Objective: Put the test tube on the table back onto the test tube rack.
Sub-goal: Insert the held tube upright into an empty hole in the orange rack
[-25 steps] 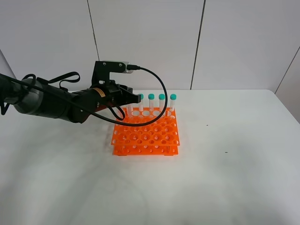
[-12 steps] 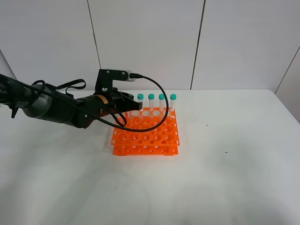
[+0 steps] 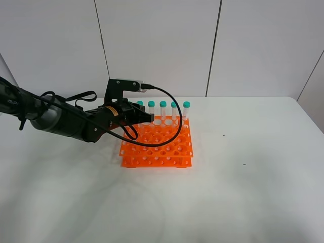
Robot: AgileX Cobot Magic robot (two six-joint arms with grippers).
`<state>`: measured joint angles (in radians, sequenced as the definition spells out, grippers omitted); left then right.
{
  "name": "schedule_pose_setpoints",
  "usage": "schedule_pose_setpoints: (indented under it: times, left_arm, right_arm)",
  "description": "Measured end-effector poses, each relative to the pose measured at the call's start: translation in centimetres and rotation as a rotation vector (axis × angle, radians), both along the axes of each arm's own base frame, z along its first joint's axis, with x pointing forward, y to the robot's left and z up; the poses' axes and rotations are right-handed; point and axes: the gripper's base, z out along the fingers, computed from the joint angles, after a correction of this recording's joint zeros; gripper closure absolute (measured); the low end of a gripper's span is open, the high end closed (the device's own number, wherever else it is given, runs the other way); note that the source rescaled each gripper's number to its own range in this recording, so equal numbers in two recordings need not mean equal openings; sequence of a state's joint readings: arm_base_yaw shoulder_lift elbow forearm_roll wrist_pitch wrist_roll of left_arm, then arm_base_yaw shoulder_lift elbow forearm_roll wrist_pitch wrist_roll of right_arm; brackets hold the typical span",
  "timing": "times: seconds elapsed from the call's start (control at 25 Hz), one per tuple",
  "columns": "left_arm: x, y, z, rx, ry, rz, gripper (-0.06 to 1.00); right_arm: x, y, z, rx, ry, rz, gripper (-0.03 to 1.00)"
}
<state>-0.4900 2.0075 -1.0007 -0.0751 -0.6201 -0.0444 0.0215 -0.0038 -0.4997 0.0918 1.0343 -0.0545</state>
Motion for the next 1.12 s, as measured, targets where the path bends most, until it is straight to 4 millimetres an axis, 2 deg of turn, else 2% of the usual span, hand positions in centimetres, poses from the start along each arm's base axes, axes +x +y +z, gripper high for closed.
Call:
schedule_pose_setpoints:
  times: [1.12]
  left_arm:
    - [-0.22,0.09,-0.21,-0.004,-0.016,0.000,0.94]
  right_arm:
    - [0.00,0.02,0.00,0.002,0.000,0.001,-0.01]
